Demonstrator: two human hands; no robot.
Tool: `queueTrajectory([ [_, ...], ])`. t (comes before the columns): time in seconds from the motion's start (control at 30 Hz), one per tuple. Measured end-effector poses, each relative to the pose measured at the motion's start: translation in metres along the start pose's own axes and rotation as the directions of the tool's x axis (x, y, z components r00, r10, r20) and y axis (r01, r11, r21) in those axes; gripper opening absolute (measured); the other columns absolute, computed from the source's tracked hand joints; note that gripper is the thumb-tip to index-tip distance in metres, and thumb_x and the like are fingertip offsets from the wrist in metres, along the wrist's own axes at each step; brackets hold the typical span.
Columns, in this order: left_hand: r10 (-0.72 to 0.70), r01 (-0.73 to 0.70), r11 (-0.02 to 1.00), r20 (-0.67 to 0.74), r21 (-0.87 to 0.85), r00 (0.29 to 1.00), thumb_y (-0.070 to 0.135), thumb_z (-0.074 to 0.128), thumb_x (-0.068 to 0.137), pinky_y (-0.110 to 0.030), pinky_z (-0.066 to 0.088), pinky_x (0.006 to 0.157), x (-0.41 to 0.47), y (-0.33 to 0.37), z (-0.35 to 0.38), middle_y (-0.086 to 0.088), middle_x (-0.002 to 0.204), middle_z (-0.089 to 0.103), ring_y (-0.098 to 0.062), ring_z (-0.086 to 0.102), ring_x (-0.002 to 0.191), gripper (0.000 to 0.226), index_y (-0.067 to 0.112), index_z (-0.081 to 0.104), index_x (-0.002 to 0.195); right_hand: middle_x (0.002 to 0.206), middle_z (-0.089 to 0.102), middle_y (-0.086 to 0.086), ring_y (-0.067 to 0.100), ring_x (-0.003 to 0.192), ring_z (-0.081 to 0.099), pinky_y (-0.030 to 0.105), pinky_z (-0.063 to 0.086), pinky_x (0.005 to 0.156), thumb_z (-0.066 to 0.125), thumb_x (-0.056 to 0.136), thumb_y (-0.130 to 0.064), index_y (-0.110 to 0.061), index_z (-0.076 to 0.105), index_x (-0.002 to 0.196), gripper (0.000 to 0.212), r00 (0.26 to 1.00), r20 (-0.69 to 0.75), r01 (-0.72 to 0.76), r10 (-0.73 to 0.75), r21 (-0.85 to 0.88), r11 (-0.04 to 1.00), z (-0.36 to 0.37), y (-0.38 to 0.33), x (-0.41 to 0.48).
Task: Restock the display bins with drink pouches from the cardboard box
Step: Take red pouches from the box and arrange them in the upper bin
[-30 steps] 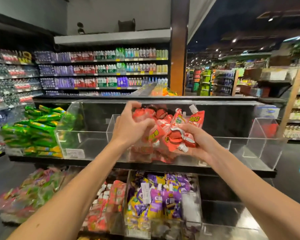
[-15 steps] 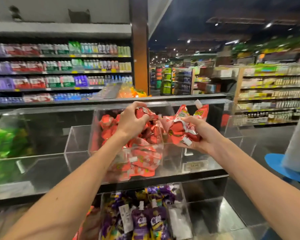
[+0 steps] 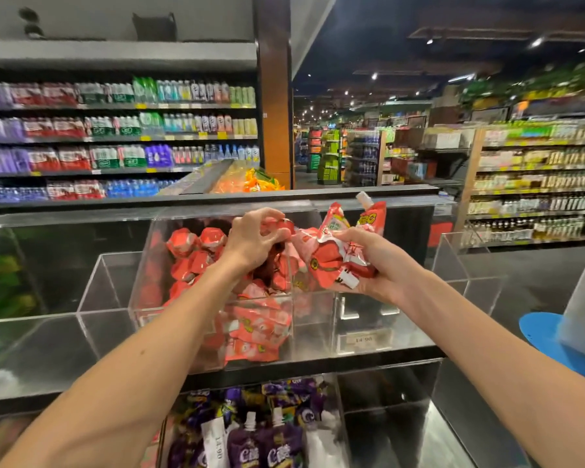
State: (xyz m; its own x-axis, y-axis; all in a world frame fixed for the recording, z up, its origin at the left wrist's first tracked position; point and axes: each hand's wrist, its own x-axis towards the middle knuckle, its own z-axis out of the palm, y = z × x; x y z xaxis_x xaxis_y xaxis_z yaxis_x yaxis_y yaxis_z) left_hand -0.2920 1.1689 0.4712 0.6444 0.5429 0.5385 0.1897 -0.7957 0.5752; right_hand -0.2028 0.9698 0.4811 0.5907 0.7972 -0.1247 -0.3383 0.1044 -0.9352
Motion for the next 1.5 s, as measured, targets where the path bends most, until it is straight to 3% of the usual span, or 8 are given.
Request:
queueTrajectory([
  [0.27, -0.020, 0.021, 1.000, 0.164, 0.000, 0.986, 0.014, 0.060, 0.098, -0.027, 0.046, 0.093, 0.008, -0.006, 0.009, 0.004, 0.115, 0.064, -0.013, 0.060, 0.106, 0.018, 0.022, 0.064, 0.114, 0.103, 0.075, 0.017, 0.032, 0.097, 0.073, 0.051, 0.058, 0.081, 0.069, 0.089, -0.019, -0.009, 0.060, 0.114, 0.029, 0.999, 0.028, -0.030, 0.030, -0.008, 1.000, -0.004, 0.009, 0.005],
  [0.47, -0.034, 0.096, 0.946, 0.201, -0.311, 0.979, 0.000, 0.052, 0.097, -0.056, 0.056, 0.089, 0.009, -0.024, 0.016, -0.015, 0.113, 0.065, -0.025, 0.066, 0.093, 0.043, 0.041, 0.060, 0.088, 0.094, 0.076, 0.016, 0.030, 0.084, 0.075, 0.049, 0.058, 0.078, 0.067, 0.088, -0.015, -0.008, 0.059, 0.110, 0.025, 0.999, 0.041, -0.031, 0.030, 0.014, 0.999, -0.006, 0.013, 0.003],
  [0.73, 0.006, -0.022, 0.999, 0.366, 0.039, 0.930, 0.001, 0.029, 0.101, -0.039, 0.042, 0.107, 0.004, 0.002, 0.012, -0.011, 0.132, 0.060, -0.028, 0.052, 0.127, 0.045, 0.013, 0.064, 0.126, 0.096, 0.076, 0.016, 0.030, 0.087, 0.075, 0.049, 0.059, 0.078, 0.067, 0.089, -0.016, -0.009, 0.057, 0.113, 0.027, 1.000, 0.013, -0.021, 0.020, 0.028, 0.999, 0.004, 0.017, -0.003],
  [0.87, 0.040, -0.017, 0.995, 0.245, -0.096, 0.969, -0.003, 0.035, 0.096, -0.037, 0.047, 0.103, -0.008, 0.013, -0.014, -0.005, 0.130, 0.064, -0.022, 0.059, 0.120, 0.046, 0.015, 0.065, 0.125, 0.088, 0.076, 0.015, 0.029, 0.079, 0.075, 0.050, 0.057, 0.080, 0.065, 0.089, -0.014, -0.010, 0.058, 0.106, 0.018, 1.000, 0.009, -0.010, 0.010, 0.031, 0.999, 0.009, 0.013, -0.009],
  [1.0, -0.023, 0.206, 0.885, 0.402, -0.418, 0.915, 0.014, 0.052, 0.095, -0.039, 0.053, 0.096, -0.020, 0.023, -0.055, -0.004, 0.124, 0.066, -0.021, 0.065, 0.112, 0.038, 0.023, 0.057, 0.131, 0.098, 0.076, 0.016, 0.032, 0.093, 0.073, 0.053, 0.056, 0.085, 0.067, 0.084, -0.013, -0.010, 0.060, 0.112, 0.028, 0.997, 0.057, 0.040, -0.044, 0.072, 0.997, 0.023, 0.007, -0.010],
  [1.13, -0.185, 0.323, 0.886, 0.384, -0.334, 0.905, 0.049, 0.077, 0.082, -0.040, 0.055, 0.097, -0.032, 0.024, -0.085, -0.003, 0.127, 0.060, -0.023, 0.064, 0.110, 0.080, 0.020, 0.039, 0.146, 0.099, 0.075, 0.014, 0.028, 0.088, 0.073, 0.053, 0.055, 0.088, 0.069, 0.073, -0.015, -0.012, 0.058, 0.125, 0.054, 0.981, 0.170, 0.068, -0.093, 0.144, 0.987, 0.053, 0.007, 0.000],
  [1.27, -0.273, 0.568, 0.701, 0.573, -0.431, 0.772, 0.041, 0.061, 0.094, -0.036, 0.061, 0.076, -0.051, 0.018, -0.098, -0.011, 0.092, 0.076, -0.022, 0.073, 0.080, 0.039, 0.005, 0.065, 0.109, 0.108, 0.073, 0.016, 0.030, 0.096, 0.072, 0.052, 0.057, 0.089, 0.069, 0.077, -0.016, -0.012, 0.057, 0.130, 0.055, 0.964, 0.235, 0.074, -0.121, 0.201, 0.977, 0.083, 0.013, 0.012],
  [1.5, -0.351, 0.460, 0.714, 0.299, -0.528, 0.887, 0.017, 0.055, 0.102, -0.044, 0.061, 0.075, -0.063, -0.008, -0.110, -0.004, 0.079, 0.073, -0.020, 0.070, 0.068, 0.017, 0.009, 0.058, 0.117, 0.118, 0.071, 0.014, 0.032, 0.103, 0.071, 0.053, 0.059, 0.083, 0.074, 0.081, -0.015, -0.011, 0.063, 0.126, 0.046, 0.978, 0.169, 0.113, -0.121, 0.053, 0.992, 0.120, 0.025, 0.028],
])
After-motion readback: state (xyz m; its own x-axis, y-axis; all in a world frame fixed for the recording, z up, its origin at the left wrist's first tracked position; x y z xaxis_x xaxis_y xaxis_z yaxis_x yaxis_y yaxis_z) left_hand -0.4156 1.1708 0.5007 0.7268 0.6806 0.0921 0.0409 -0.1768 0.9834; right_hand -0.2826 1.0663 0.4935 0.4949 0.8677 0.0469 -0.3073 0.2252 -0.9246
